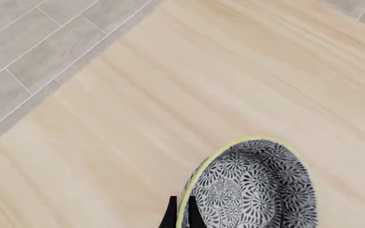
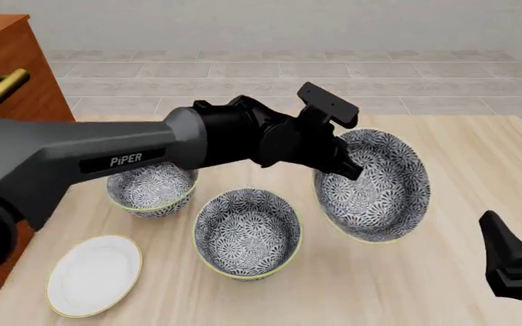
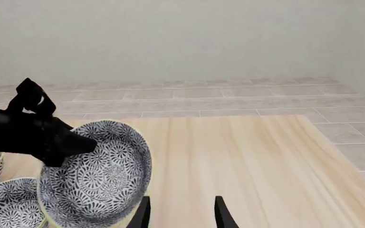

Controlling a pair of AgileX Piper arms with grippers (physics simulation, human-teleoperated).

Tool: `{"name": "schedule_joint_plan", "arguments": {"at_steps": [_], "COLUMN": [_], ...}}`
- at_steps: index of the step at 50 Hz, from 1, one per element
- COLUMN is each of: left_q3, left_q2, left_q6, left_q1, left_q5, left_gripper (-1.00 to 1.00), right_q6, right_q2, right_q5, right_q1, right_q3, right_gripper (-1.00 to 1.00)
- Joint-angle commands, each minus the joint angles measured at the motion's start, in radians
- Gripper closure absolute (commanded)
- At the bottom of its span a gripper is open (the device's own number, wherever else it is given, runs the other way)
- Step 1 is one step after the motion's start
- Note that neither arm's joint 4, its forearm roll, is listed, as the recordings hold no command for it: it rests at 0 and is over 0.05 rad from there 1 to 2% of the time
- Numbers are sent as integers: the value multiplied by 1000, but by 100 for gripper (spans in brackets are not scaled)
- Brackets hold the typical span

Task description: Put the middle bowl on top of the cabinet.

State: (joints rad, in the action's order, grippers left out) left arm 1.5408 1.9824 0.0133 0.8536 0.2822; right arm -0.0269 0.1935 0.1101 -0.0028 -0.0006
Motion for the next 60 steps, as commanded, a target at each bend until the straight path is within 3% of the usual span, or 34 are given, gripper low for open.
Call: {"name": "schedule_joint_plan", "arguments": {"at_steps": [1,30,60], "left_q3": [35,49,158], "left_q2": [-55,-148,-223], "left_q6": [40,83,79], "left_q1": [-14,-57,-122], "left_q5": [50,97,247], "left_gripper": [100,100,100], "right_q6": [0,1,1], "right_q2": [-24,-65,-11], "right_q5": [-19,-60,7], "right_q1": [1,-2,-8], "right_q3": [0,0,0], "right_gripper": [-100,-100,-100]}}
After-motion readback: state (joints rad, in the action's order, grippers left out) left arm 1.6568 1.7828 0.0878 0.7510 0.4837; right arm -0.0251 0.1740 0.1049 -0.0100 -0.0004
